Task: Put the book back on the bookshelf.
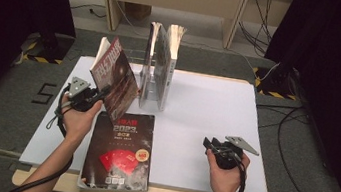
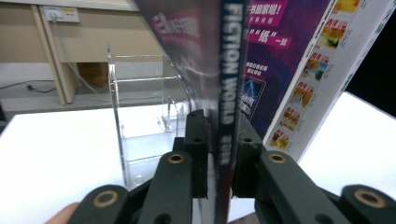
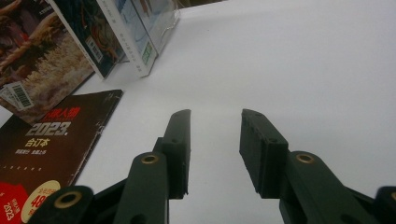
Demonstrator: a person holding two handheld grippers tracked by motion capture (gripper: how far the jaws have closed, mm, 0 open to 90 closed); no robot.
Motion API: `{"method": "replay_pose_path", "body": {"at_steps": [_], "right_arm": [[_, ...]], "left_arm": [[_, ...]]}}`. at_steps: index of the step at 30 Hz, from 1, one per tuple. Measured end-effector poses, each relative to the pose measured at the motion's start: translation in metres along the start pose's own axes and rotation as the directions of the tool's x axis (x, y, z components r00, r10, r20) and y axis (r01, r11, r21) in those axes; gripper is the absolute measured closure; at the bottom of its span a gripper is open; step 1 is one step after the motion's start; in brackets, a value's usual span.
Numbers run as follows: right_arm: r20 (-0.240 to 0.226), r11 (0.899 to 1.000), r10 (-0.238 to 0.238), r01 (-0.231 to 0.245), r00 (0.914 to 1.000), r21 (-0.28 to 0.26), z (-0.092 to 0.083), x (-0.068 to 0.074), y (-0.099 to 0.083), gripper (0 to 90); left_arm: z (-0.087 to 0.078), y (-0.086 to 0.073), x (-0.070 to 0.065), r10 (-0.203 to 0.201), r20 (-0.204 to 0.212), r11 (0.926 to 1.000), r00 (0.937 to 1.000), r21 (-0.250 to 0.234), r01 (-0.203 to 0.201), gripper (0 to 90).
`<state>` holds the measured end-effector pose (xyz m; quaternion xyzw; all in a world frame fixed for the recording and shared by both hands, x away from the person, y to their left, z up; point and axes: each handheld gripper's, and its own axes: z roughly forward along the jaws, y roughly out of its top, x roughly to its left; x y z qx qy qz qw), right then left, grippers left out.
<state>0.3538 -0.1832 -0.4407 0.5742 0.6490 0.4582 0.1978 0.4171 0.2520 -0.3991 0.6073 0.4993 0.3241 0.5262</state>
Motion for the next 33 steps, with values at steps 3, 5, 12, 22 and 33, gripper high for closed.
{"method": "replay_pose_path", "body": {"at_steps": [3, 5, 12, 22, 33], "right_arm": [[-0.001, 1.0, 0.0, 0.0, 1.0, 0.003, 0.0, 0.001, 0.0, 64.1], [-0.001, 1.0, 0.003, -0.003, 1.0, 0.008, 0.001, 0.0, 0.0, 63.8], [-0.01, 0.999, 0.016, -0.015, 0.9998, 0.033, 0.003, -0.003, -0.002, 62.8], [-0.016, 0.999, 0.019, -0.019, 0.9997, 0.036, 0.002, -0.003, -0.001, 63.1], [-0.019, 0.999, 0.021, -0.02, 0.9996, 0.032, 0.002, -0.006, -0.002, 63.3]], "left_arm": [[0.002, 0.002, 0.003, -0.032, 0.004, 0.9995, 0.9995, -0.001, 0.032, 77.7], [0.004, 0.003, 0.004, -0.029, -0.002, 0.9996, 0.9996, 0.002, 0.029, 77.6], [0.015, 0.008, 0.008, -0.051, -0.027, 0.9985, 0.9983, 0.015, 0.052, 78.7], [0.029, 0.024, -0.017, 0.023, -0.026, 0.9997, 0.9994, -0.011, -0.023, 84.0], [0.054, 0.064, -0.031, 0.088, -0.086, 0.9916, 0.9924, -0.088, -0.095, 83.9]]}}
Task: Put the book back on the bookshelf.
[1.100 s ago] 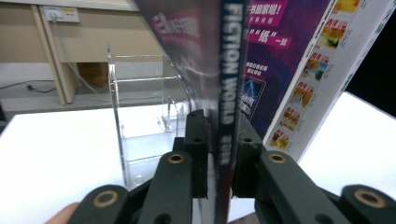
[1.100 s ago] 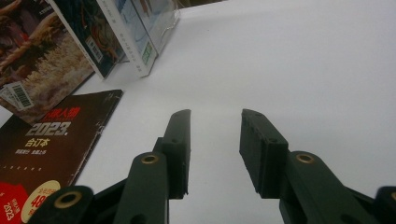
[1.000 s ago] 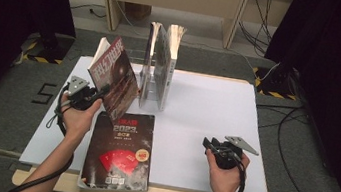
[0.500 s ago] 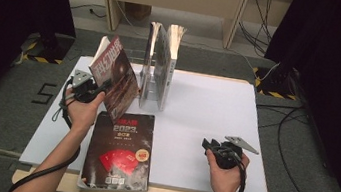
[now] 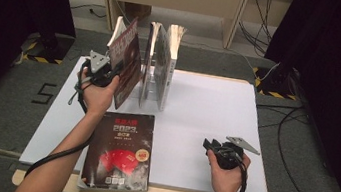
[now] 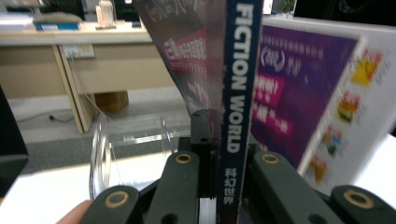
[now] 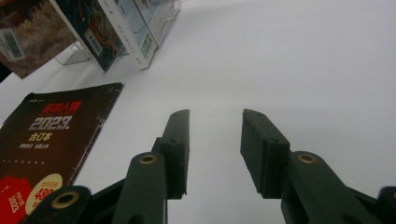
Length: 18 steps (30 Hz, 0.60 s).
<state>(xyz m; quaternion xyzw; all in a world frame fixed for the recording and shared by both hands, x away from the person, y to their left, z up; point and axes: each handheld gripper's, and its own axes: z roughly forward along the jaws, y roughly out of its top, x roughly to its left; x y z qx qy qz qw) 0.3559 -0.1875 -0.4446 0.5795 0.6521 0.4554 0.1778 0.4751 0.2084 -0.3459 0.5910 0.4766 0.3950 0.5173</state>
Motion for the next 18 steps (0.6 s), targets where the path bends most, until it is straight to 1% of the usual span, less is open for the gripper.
{"method": "replay_pose_path", "body": {"at_steps": [4, 9, 10, 11, 14, 15, 18], "right_arm": [[-0.002, 1.0, 0.0, 0.0, 1.0, 0.001, 0.0, 0.001, 0.0, 63.4], [-0.003, 1.0, 0.002, -0.002, 1.0, 0.003, 0.0, 0.0, -0.001, 63.4], [0.002, 1.0, -0.007, 0.007, 1.0, 0.001, 0.0, -0.001, -0.001, 63.4], [-0.003, 1.0, 0.001, -0.001, 1.0, 0.004, 0.001, -0.001, -0.001, 63.4], [-0.005, 1.0, -0.002, 0.002, 1.0, 0.006, 0.001, -0.001, -0.001, 63.4], [-0.003, 1.0, -0.005, 0.005, 1.0, 0.007, 0.001, -0.001, -0.002, 63.4], [-0.003, 1.0, -0.005, 0.005, 1.0, 0.009, 0.002, -0.001, -0.002, 63.4]], "left_arm": [[0.016, 0.002, -0.004, 0.027, -0.037, 0.9996, 0.999, -0.01, -0.028, 83.9], [0.033, -0.006, -0.006, 0.055, -0.076, 0.9985, 0.9956, 0.013, -0.054, 83.9], [0.035, -0.009, -0.007, 0.057, -0.081, 0.9983, 0.995, 0.017, -0.056, 83.9], [0.038, -0.012, -0.007, 0.054, -0.083, 0.9984, 0.9951, 0.02, -0.052, 83.8], [0.043, -0.021, -0.009, 0.051, -0.089, 0.9984, 0.9948, 0.027, -0.049, 83.8], [0.045, -0.023, -0.009, 0.056, -0.089, 0.998, 0.9945, 0.034, -0.053, 83.8], [0.048, -0.025, -0.01, 0.063, -0.098, 0.9976, 0.9932, 0.034, -0.06, 83.8]]}}
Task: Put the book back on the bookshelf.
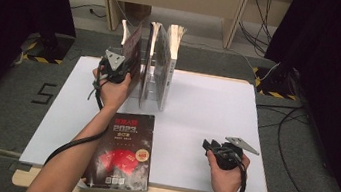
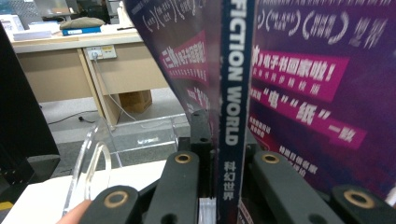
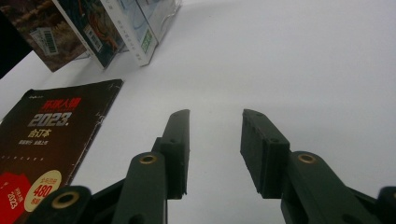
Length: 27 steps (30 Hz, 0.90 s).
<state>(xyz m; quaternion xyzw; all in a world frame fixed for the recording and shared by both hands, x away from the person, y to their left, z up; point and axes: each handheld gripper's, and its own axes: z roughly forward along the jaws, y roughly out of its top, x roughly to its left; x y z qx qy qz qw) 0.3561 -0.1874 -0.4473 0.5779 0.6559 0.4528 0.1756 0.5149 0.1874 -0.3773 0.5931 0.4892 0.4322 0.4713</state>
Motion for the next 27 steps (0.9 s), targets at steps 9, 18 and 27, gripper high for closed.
{"method": "replay_pose_path", "body": {"at_steps": [9, 18, 27], "right_arm": [[-0.004, 1.0, -0.005, 0.005, 1.0, 0.006, 0.001, 0.002, -0.001, 63.5], [-0.005, 1.0, -0.005, 0.005, 1.0, 0.01, 0.001, 0.001, -0.001, 63.4], [-0.009, 1.0, -0.008, 0.008, 0.9999, 0.018, 0.002, 0.004, -0.002, 63.2]], "left_arm": [[0.006, 0.002, -0.006, 0.029, -0.005, 0.9992, 0.9996, -0.027, -0.029, 83.6], [-0.003, -0.015, -0.001, -0.018, 0.046, 0.9998, 0.9988, -0.002, 0.019, 82.2], [-0.01, -0.015, 0.012, -0.082, 0.088, 0.9963, 0.9927, -0.019, 0.084, 75.1]]}}
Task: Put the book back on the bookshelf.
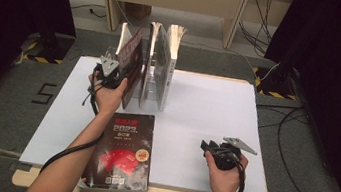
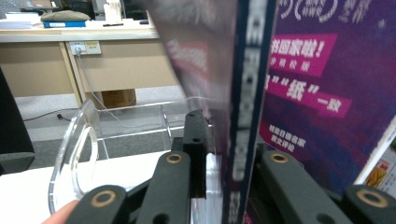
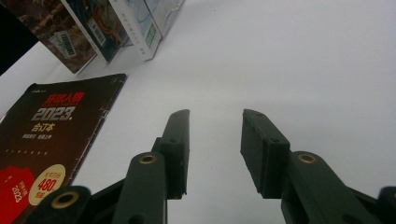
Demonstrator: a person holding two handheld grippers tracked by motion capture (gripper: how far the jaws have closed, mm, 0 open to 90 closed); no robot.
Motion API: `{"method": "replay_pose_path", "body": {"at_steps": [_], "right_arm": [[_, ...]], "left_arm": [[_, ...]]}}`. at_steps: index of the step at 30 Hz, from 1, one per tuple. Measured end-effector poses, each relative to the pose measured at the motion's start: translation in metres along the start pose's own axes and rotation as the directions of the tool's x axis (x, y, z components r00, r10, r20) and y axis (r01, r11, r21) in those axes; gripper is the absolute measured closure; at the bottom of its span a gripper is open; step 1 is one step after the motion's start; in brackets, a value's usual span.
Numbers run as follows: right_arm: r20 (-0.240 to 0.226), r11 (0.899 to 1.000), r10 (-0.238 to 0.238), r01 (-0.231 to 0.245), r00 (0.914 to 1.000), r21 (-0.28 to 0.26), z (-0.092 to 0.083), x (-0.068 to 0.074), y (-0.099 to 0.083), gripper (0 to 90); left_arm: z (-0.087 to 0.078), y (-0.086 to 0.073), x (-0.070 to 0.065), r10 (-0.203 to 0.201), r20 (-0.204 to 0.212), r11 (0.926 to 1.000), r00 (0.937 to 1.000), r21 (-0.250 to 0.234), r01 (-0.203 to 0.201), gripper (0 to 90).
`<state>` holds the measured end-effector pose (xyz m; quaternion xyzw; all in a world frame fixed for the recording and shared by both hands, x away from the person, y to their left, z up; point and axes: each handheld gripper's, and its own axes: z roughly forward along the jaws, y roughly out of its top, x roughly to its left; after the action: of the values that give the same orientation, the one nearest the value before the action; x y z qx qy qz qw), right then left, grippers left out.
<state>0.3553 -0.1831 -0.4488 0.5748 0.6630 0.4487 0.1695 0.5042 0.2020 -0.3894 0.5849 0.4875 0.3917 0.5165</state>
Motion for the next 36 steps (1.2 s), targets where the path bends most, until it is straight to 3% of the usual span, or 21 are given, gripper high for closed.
{"method": "replay_pose_path", "body": {"at_steps": [6, 11, 14, 22, 26, 36], "right_arm": [[-0.004, 1.0, 0.005, -0.005, 1.0, 0.008, 0.001, 0.0, 0.0, 62.9], [-0.006, 1.0, 0.009, -0.009, 0.9999, 0.015, 0.001, -0.001, -0.001, 62.7], [-0.006, 1.0, 0.006, -0.006, 1.0, 0.019, 0.002, -0.002, -0.001, 62.8], [-0.007, 1.0, 0.012, -0.012, 0.9999, 0.022, 0.001, -0.001, -0.001, 62.9], [-0.009, 1.0, 0.009, -0.009, 0.9999, 0.02, 0.002, -0.001, -0.001, 63.1], [-0.005, 1.0, 0.007, -0.007, 1.0, 0.018, 0.001, -0.004, -0.001, 63.3]], "left_arm": [[0.001, 0.01, 0.005, -0.048, 0.006, 0.9987, 0.9988, -0.015, 0.048, 72.4], [0.003, 0.014, 0.004, -0.015, 0.004, 0.9999, 0.9999, 0.0, 0.015, 82.5], [0.003, 0.015, 0.0, 0.022, -0.001, 0.9997, 0.9998, 0.005, -0.022, 83.5], [0.007, 0.019, -0.002, 0.037, -0.053, 0.9993, 0.9979, -0.001, -0.037, 83.8], [0.013, 0.023, 0.001, 0.022, -0.067, 0.9997, 0.9975, -0.011, -0.023, 83.9], [0.025, 0.035, -0.007, 0.057, -0.096, 0.9972, 0.9937, -0.042, -0.061, 83.9]]}}
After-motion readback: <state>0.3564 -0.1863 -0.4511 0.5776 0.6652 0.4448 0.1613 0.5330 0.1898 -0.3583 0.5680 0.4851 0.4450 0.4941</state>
